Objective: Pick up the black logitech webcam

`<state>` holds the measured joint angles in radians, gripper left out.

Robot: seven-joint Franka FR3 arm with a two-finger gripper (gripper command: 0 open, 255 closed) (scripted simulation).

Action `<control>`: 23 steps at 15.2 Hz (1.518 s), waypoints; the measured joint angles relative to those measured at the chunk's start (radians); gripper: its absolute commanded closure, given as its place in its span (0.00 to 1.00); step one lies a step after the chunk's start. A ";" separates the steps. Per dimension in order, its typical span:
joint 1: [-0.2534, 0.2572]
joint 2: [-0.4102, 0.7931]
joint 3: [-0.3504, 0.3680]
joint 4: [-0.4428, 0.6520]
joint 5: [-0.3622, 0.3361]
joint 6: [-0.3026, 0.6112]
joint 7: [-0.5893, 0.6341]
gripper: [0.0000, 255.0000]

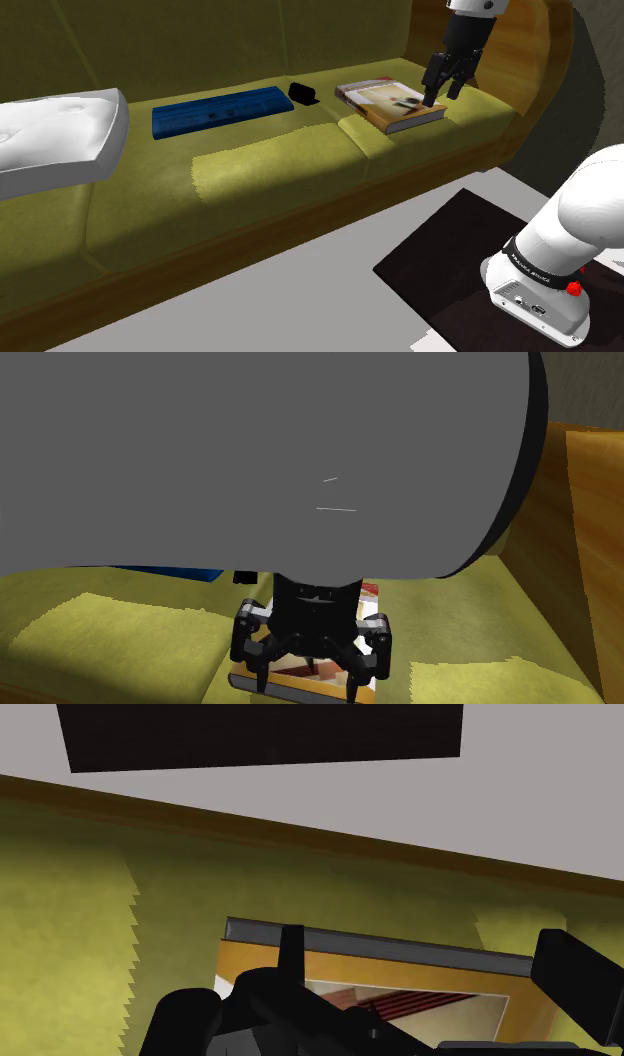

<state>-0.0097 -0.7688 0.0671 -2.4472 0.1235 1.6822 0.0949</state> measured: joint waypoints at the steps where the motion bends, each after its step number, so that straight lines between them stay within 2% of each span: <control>1: 0.000 0.000 0.000 0.000 0.000 0.000 0.000 0.00; 11: 0.042 0.325 0.008 0.189 0.041 0.186 -0.091 0.00; 17: 0.069 0.544 0.021 0.379 0.066 0.248 -0.143 0.00; 23: 0.093 0.753 0.041 0.603 0.082 0.266 -0.187 0.00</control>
<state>0.0836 -0.0162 0.1077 -1.8438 0.2059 1.9486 -0.0916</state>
